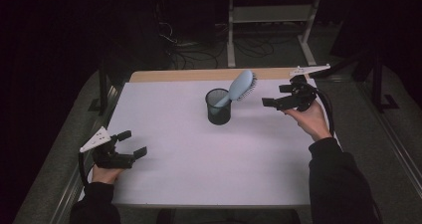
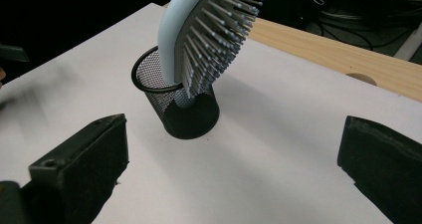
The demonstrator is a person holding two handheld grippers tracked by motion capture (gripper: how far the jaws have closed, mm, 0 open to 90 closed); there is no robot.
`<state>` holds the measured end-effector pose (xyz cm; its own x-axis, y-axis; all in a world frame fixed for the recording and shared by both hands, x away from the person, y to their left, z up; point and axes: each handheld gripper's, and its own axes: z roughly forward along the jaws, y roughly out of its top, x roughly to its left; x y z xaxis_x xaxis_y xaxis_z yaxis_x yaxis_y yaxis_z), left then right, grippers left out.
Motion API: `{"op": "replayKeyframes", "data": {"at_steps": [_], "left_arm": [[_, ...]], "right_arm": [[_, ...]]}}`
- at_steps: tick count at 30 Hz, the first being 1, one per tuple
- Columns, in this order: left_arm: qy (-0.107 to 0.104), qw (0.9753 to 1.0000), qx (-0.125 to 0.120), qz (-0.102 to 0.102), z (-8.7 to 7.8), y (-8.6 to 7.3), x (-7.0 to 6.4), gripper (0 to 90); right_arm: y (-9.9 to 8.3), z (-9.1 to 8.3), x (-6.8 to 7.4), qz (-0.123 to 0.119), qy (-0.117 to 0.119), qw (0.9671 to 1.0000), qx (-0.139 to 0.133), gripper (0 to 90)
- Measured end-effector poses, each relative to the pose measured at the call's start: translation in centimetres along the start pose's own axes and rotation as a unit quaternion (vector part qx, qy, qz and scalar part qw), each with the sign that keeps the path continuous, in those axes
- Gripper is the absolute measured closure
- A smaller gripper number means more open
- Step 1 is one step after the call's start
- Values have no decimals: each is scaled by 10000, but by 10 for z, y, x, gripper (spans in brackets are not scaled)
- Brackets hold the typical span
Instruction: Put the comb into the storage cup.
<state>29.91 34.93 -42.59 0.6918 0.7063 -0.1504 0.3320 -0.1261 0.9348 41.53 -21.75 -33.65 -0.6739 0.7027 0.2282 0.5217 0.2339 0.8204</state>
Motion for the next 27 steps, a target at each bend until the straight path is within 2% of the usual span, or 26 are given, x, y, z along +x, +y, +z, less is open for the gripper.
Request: {"op": "replayKeyframes", "data": {"at_steps": [7,13,22,27], "left_arm": [[59,9999,-109,-26,-4,1,1,0],[65,9999,-102,-32,-4,1,1,0],[71,9999,-118,-35,-5,1,1,0],[62,10000,-37,1,-3,0,1,0]], "right_arm": [[-11,-10,3,-70,-26,10000,-17,0],[-24,-16,4,-44,-40,10000,-47,0],[-35,-23,10,-162,-64,9998,-124,0],[-44,-26,10,-125,-62,9998,-148,0]]}}
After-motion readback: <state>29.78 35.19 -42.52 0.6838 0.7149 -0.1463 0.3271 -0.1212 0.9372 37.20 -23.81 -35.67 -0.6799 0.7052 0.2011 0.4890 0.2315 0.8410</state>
